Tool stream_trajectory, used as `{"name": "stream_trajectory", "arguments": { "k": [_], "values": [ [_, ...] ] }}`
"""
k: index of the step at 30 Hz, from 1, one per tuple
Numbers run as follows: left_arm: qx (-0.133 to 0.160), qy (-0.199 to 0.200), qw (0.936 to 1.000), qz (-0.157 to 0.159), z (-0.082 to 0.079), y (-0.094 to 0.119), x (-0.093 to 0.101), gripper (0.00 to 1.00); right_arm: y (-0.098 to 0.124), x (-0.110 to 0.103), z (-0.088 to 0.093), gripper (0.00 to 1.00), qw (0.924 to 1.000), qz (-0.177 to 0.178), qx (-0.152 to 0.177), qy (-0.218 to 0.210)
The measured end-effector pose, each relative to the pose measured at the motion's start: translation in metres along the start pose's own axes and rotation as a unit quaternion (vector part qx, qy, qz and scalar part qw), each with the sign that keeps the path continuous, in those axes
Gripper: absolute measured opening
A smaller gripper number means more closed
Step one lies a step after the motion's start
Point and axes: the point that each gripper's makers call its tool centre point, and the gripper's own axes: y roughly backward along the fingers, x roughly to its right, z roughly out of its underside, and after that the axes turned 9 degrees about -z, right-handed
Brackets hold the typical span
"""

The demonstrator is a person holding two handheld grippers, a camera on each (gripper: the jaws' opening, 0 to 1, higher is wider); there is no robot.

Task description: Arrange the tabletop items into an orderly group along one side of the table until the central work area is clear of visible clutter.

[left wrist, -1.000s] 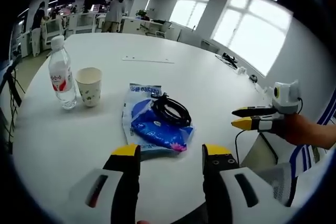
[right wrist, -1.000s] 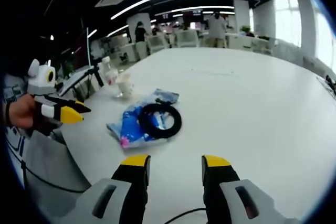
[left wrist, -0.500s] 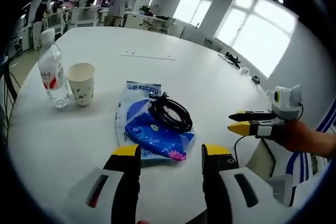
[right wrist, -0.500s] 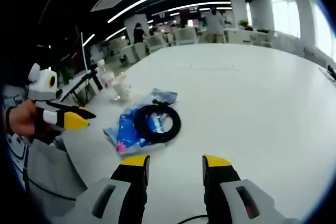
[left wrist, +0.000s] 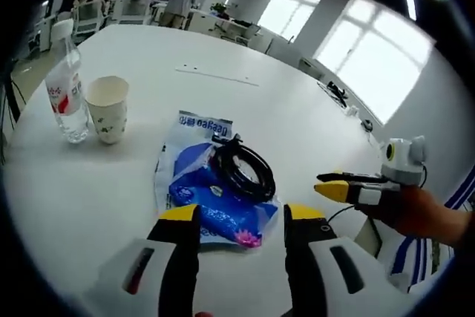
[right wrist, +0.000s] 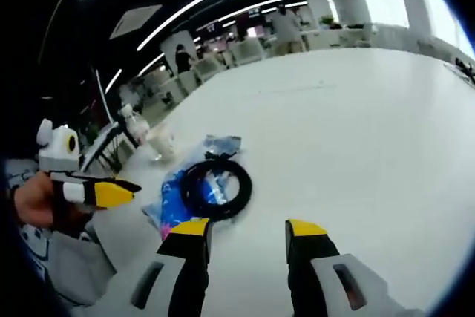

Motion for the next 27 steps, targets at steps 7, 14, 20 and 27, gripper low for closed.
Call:
{"name": "stream_trajectory", "arguments": {
  "k": [7, 14, 20, 27],
  "values": [
    [-0.008, 0.024, 0.9997, -0.006, 0.000, -0.012, -0.001, 0.41, -0.015, 0.005, -0.003, 0.36, 0.9988, -0.003, 0.017, -0.046],
    [-0.016, 0.049, 0.9986, -0.014, 0.000, -0.023, 0.003, 0.39, -0.029, 0.001, 0.003, 0.32, 0.9963, -0.005, 0.018, -0.084],
    [-0.016, 0.064, 0.9977, -0.013, -0.001, -0.036, 0.005, 0.38, -0.039, -0.011, 0.007, 0.30, 0.9925, -0.004, 0.022, -0.120],
    [-0.021, 0.083, 0.9961, -0.019, 0.002, -0.048, 0.004, 0.35, -0.049, -0.010, 0.010, 0.27, 0.9911, 0.000, 0.015, -0.132]
  ]
}}
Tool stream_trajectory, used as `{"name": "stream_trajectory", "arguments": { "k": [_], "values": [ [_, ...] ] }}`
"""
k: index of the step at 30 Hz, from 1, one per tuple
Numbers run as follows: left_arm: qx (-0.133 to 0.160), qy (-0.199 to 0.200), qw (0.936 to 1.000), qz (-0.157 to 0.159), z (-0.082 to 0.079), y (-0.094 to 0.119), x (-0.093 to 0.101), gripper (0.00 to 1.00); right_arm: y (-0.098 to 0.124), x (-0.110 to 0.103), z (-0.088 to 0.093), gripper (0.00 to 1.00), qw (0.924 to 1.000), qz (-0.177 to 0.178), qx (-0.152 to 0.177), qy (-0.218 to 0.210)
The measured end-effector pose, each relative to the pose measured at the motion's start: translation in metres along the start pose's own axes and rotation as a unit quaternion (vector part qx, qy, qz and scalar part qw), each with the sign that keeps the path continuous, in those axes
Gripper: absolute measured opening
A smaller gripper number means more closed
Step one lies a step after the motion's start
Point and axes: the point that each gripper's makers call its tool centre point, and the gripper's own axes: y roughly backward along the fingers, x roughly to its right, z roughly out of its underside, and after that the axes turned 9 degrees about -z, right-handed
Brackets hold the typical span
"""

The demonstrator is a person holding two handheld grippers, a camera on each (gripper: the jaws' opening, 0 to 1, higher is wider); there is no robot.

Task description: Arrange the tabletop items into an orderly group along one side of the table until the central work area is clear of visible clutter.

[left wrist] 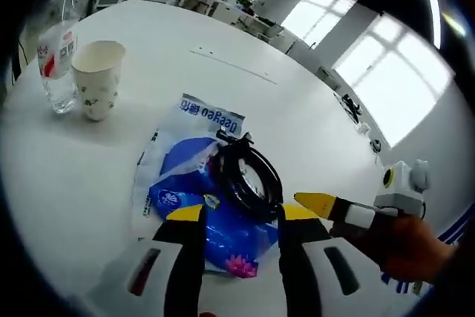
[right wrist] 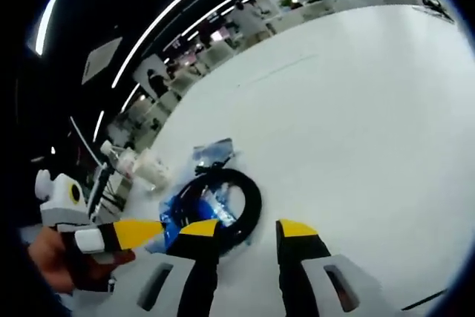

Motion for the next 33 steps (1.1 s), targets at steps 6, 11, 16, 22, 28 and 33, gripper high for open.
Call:
{"name": "stream_trajectory", "arguments": {
  "k": [6, 11, 16, 22, 28, 33],
  "values": [
    [-0.003, 0.020, 0.9998, -0.007, -0.002, -0.014, -0.006, 0.33, -0.009, 0.000, 0.000, 0.25, 0.9999, 0.002, -0.004, -0.012],
    [-0.003, 0.036, 0.9993, -0.013, -0.003, -0.023, -0.008, 0.30, -0.016, 0.000, 0.002, 0.22, 0.9998, 0.004, -0.011, -0.016],
    [-0.004, 0.051, 0.9986, -0.011, -0.001, -0.027, -0.004, 0.28, -0.018, 0.002, 0.005, 0.14, 0.9992, 0.016, -0.015, -0.032],
    [-0.011, 0.071, 0.9972, -0.020, 0.002, -0.032, -0.004, 0.09, -0.017, 0.002, 0.003, 0.05, 0.9993, 0.029, -0.009, -0.024],
    [-0.007, 0.061, 0.9981, -0.010, 0.001, -0.027, 0.001, 0.05, -0.015, 0.001, 0.000, 0.02, 0.9997, 0.023, -0.004, -0.008],
    [-0.002, 0.062, 0.9981, -0.005, -0.003, -0.023, 0.006, 0.05, -0.010, -0.005, -0.002, 0.02, 0.9999, 0.015, 0.004, -0.007]
  ]
}}
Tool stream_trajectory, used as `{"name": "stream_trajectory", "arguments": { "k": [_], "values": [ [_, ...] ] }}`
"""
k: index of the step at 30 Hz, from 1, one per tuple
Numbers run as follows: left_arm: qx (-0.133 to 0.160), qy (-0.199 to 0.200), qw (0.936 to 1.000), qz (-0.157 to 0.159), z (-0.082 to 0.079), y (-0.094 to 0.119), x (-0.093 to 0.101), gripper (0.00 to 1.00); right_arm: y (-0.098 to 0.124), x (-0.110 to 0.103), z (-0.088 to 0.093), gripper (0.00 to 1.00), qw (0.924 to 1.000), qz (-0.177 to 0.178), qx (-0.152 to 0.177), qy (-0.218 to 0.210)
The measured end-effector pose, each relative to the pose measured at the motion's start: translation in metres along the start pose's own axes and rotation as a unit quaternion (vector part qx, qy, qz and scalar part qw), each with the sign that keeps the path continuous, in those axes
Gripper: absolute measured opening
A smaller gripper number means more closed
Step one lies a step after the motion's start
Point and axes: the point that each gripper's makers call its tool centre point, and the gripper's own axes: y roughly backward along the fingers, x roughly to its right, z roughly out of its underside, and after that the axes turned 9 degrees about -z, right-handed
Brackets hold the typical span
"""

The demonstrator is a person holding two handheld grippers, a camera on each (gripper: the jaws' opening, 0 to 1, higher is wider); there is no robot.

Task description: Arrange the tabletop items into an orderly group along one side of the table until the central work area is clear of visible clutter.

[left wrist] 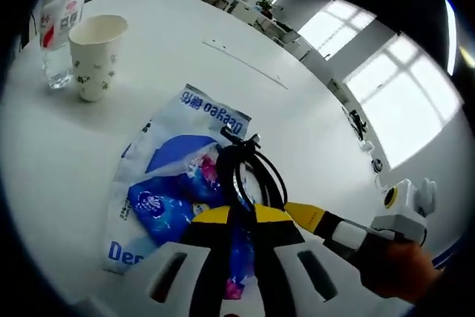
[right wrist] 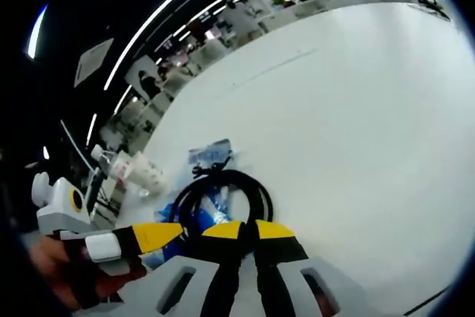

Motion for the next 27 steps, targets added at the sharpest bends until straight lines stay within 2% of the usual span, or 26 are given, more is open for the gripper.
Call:
{"name": "stream_trajectory", "arguments": {
  "k": [12, 27],
  "values": [
    [0.007, -0.014, 0.9997, 0.018, -0.006, 0.005, 0.020, 0.04, 0.009, -0.005, -0.016, 0.01, 0.9996, -0.009, 0.025, 0.010],
    [0.009, -0.045, 0.9982, 0.039, -0.007, 0.003, 0.048, 0.04, 0.025, 0.015, -0.031, 0.01, 0.9987, -0.001, 0.050, 0.013]
  ]
}}
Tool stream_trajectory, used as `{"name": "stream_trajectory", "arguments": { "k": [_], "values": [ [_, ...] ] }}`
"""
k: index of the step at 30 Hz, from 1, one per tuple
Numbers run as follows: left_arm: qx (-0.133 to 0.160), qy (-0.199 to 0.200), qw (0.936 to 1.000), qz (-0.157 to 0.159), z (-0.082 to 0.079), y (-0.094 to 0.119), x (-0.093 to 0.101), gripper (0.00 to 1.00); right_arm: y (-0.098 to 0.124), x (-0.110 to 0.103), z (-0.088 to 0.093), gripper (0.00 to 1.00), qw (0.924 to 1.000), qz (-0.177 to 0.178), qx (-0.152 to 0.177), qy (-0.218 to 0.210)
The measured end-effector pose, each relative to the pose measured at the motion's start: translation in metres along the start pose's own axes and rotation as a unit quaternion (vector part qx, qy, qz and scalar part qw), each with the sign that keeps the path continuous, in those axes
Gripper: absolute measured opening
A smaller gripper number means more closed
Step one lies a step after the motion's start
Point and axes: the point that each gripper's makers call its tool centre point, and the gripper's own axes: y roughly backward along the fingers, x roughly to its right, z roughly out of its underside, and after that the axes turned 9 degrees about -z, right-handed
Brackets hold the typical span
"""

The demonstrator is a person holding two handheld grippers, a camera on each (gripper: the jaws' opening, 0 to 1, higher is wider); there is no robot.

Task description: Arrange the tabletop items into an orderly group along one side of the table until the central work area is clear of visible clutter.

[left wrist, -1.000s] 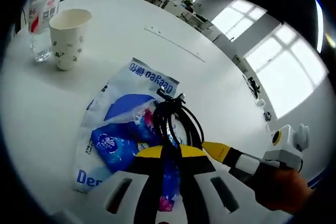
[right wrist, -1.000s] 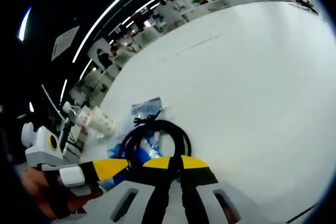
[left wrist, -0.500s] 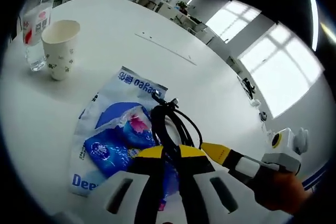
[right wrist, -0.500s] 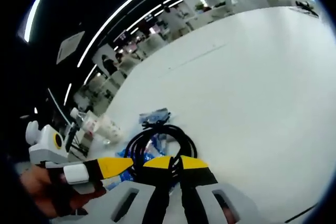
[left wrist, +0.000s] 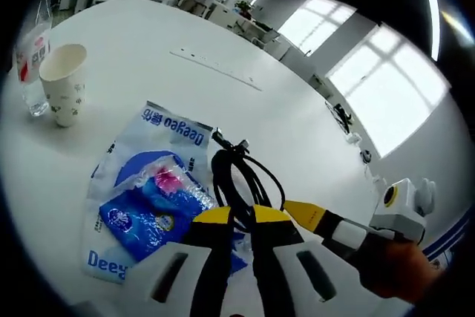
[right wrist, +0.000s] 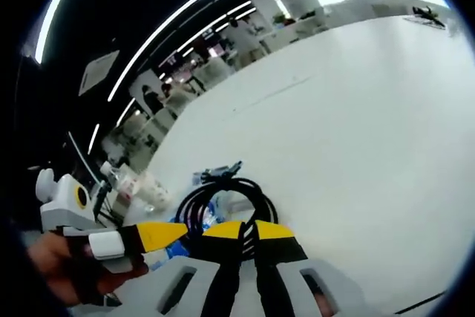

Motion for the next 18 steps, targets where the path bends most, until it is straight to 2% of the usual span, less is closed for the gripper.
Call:
{"name": "stream_trajectory", "arguments": {
  "k": [3, 6, 8, 14, 18],
  "values": [
    [0.001, -0.002, 1.0000, 0.007, 0.001, 0.000, 0.007, 0.03, 0.005, 0.005, -0.005, 0.00, 0.9999, -0.001, 0.004, 0.011],
    [0.000, -0.010, 0.9999, 0.009, 0.002, -0.003, 0.012, 0.02, 0.007, -0.003, -0.011, 0.00, 0.9997, -0.013, 0.017, 0.015],
    [-0.003, -0.010, 0.9998, 0.015, 0.005, -0.007, 0.016, 0.01, 0.008, -0.003, -0.008, 0.00, 0.9996, -0.014, 0.005, 0.024],
    [-0.016, -0.005, 0.9998, 0.009, 0.018, -0.015, 0.017, 0.01, 0.015, 0.010, 0.002, 0.00, 1.0000, 0.005, 0.000, 0.009],
    [-0.019, 0.004, 0.9998, 0.007, 0.020, -0.021, 0.020, 0.00, 0.023, 0.028, 0.009, 0.00, 0.9998, 0.016, -0.004, -0.005]
  ]
}}
